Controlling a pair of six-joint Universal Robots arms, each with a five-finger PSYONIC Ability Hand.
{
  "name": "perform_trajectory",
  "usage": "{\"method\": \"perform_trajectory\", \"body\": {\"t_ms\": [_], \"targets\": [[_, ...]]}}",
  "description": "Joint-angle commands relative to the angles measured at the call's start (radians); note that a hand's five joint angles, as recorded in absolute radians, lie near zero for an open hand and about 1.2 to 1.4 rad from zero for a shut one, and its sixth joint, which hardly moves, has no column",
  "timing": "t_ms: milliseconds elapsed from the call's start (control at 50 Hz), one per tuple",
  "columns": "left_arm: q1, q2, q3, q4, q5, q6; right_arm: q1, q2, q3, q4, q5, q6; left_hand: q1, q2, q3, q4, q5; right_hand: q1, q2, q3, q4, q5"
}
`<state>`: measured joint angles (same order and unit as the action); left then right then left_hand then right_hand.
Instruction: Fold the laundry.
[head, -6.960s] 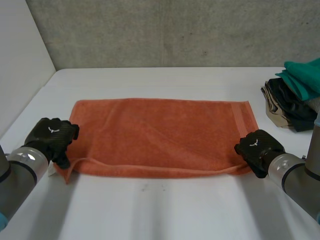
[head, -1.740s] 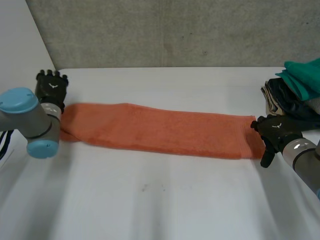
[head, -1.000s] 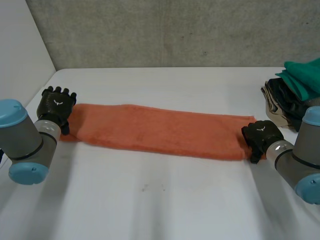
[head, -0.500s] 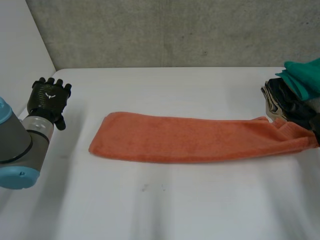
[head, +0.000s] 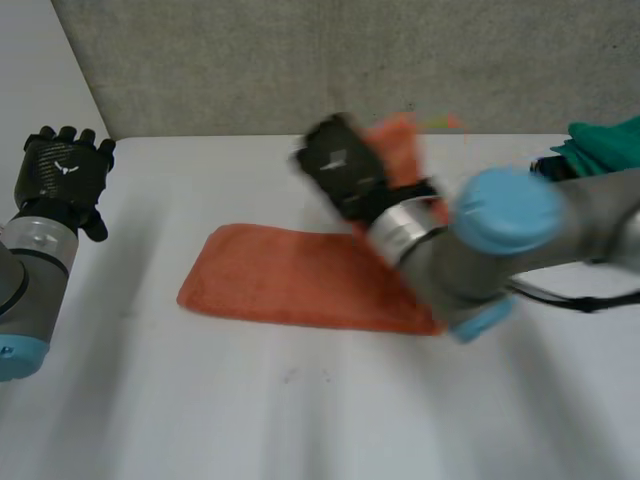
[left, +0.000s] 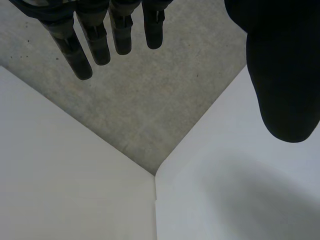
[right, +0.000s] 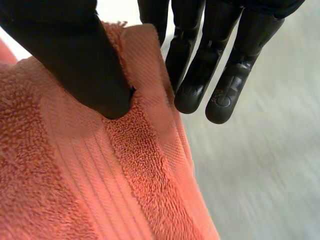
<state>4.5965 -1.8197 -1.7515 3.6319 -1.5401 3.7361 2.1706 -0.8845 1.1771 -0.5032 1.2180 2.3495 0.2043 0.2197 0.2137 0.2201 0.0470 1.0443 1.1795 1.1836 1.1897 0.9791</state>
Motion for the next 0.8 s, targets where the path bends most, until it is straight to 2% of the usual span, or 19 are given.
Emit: {"method": "perform_trajectory", "body": {"t_ms": [20, 120, 140, 160, 180, 200, 240, 320, 340, 400, 480, 500, 580, 680, 800], "targets": [[-0.001, 0.000, -0.014, -0.001, 0.000, -0.033, 0.179, 0.327, -0.317, -0.018, -0.132, 0.023, -0.008, -0.024, -0.018, -0.024, -0.026, 0.352, 0.217, 0.213, 0.207, 0.243], [-0.005, -0.010, -0.014, -0.001, 0.000, -0.045, 0.233, 0.488, -0.450, -0.020, -0.157, 0.129, -0.008, -0.024, -0.018, -0.024, -0.026, 0.352, 0.217, 0.213, 0.207, 0.243], [-0.010, -0.010, -0.014, -0.001, 0.000, -0.045, 0.235, 0.504, -0.453, -0.020, -0.152, 0.140, -0.008, -0.024, -0.018, -0.024, -0.026, 0.245, 0.110, 0.106, 0.100, 0.136], [-0.011, -0.012, -0.014, -0.001, 0.000, -0.045, 0.236, 0.510, -0.452, -0.020, -0.150, 0.143, -0.008, -0.024, -0.018, -0.024, -0.026, -0.014, -0.150, -0.154, -0.160, -0.124], [-0.013, -0.012, -0.013, -0.001, 0.000, -0.045, 0.238, 0.509, -0.441, -0.018, -0.144, 0.143, -0.008, -0.024, -0.018, -0.024, -0.026, -0.700, -0.835, -0.839, -0.845, -0.809], [-0.016, -0.015, -0.011, -0.001, 0.000, -0.045, 0.238, 0.503, -0.432, -0.015, -0.137, 0.146, -0.008, -0.024, -0.018, -0.024, -0.026, -0.870, -1.005, -1.009, -1.015, -0.979], [-0.024, -0.020, -0.007, -0.001, 0.000, -0.045, 0.238, 0.475, -0.407, -0.012, -0.109, 0.152, -0.008, -0.024, -0.018, -0.024, -0.026, -0.870, -1.005, -1.009, -1.015, -0.979], [-0.065, -0.043, 0.013, 0.004, 0.000, -0.044, 0.227, 0.307, -0.288, -0.006, 0.012, 0.163, -0.008, -0.024, -0.018, -0.024, -0.026, -0.870, -1.005, -1.009, -1.015, -0.979], [-0.079, -0.047, 0.021, 0.004, 0.000, -0.044, 0.218, 0.241, -0.236, -0.005, 0.065, 0.184, -0.008, -0.024, -0.018, -0.024, -0.026, -0.870, -1.005, -1.009, -1.015, -0.979], [-0.122, -0.056, 0.049, 0.002, -0.002, -0.044, 0.186, 0.150, -0.151, 0.006, 0.133, 0.247, -0.011, -0.027, -0.021, -0.027, -0.029, -0.870, -1.005, -1.009, -1.015, -0.979], [-0.194, -0.096, 0.073, 0.002, 0.000, -0.044, 0.114, 0.004, -0.016, 0.134, 0.214, 0.353, -0.011, -0.027, -0.021, -0.027, -0.029, -0.870, -1.005, -1.009, -1.015, -0.979], [-0.233, -0.116, 0.088, -0.001, 0.000, -0.042, 0.106, -0.001, -0.005, 0.159, 0.221, 0.361, -0.014, -0.030, -0.024, -0.030, -0.031, -0.870, -1.005, -1.009, -1.015, -0.979], [-0.300, -0.176, 0.125, -0.003, 0.002, -0.042, 0.066, -0.016, 0.041, 0.322, 0.265, 0.398, -0.017, -0.033, -0.027, -0.033, -0.034, -0.870, -1.005, -1.009, -1.015, -0.979], [-0.324, -0.286, 0.199, -0.015, -0.002, -0.039, 0.015, -0.013, 0.081, 0.442, 0.307, 0.461, -0.017, -0.033, -0.027, -0.033, -0.034, -0.751, -0.886, -0.890, -0.896, -0.860], [-0.329, -0.375, 0.297, -0.108, -0.011, -0.044, -0.021, 0.019, 0.125, 0.451, 0.313, 0.499, -0.008, -0.024, -0.018, -0.024, -0.026, -0.637, -0.772, -0.776, -0.782, -0.746]]}}
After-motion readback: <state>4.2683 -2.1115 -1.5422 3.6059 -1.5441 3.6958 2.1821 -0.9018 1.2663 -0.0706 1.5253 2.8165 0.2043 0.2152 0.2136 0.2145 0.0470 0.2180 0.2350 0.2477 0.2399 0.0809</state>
